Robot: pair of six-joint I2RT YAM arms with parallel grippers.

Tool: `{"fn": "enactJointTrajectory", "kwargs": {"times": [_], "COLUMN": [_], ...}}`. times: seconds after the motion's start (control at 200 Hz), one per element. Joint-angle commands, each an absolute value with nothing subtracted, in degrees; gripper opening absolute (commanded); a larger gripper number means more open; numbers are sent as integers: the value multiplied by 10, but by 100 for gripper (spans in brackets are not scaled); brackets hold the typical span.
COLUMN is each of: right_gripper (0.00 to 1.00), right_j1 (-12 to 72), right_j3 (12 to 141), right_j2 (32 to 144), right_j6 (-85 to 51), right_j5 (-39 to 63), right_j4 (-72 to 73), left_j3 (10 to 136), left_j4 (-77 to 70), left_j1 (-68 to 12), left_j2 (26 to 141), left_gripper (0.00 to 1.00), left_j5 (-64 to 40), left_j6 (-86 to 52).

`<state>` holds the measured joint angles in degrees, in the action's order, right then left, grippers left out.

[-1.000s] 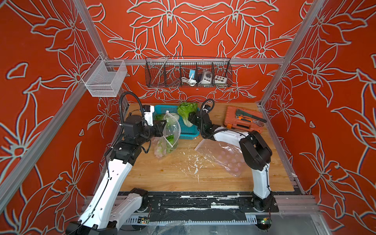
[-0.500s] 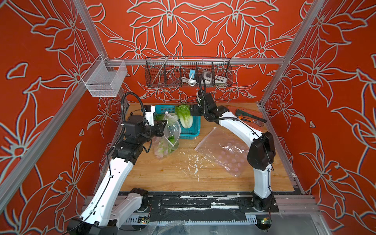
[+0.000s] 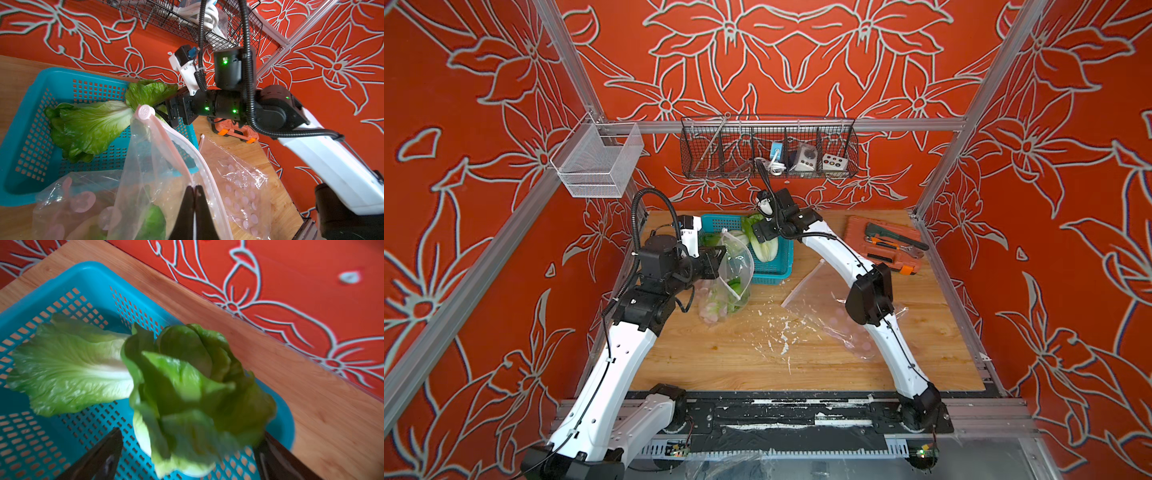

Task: Put the chinese cabbages into a zipper bag and zip it
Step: Pick up the Chinese cabbage from the basket.

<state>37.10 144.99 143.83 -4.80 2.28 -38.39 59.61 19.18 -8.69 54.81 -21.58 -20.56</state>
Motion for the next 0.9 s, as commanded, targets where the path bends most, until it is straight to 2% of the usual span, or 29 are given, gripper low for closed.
{"fn": "enactJointTrajectory", "kwargs": {"times": [0.0,0.045,0.09,0.17,0.23,0.435,0.726,0.896], "right_gripper": [92,83,70,42,27,0,0,0], "right_j1": [365,362,361,360,359,359,364,410], "right_j3": [1468,1457,1441,1401,1358,1088,709,628], "right_j2": [1466,1461,1450,1412,1369,1150,863,767], "right_j6": [-53,-63,-69,-86,-102,-203,-460,-532], "right_j5": [81,99,112,119,126,142,22,-86], "right_j4": [-390,-374,-357,-324,-293,-84,242,314], "left_j3": [592,592,593,596,605,618,630,639], "left_j4": [189,188,185,182,184,155,122,109], "left_j1": [-88,-88,-88,-88,-88,-88,-119,-147], "left_j2": [543,543,542,541,543,552,599,612], "left_gripper": [0,0,0,0,0,0,0,0], "left_j5": [-233,-237,-245,-252,-248,-245,-240,-215], "left_j6": [-205,-202,-194,-176,-161,-179,-193,-197]}}
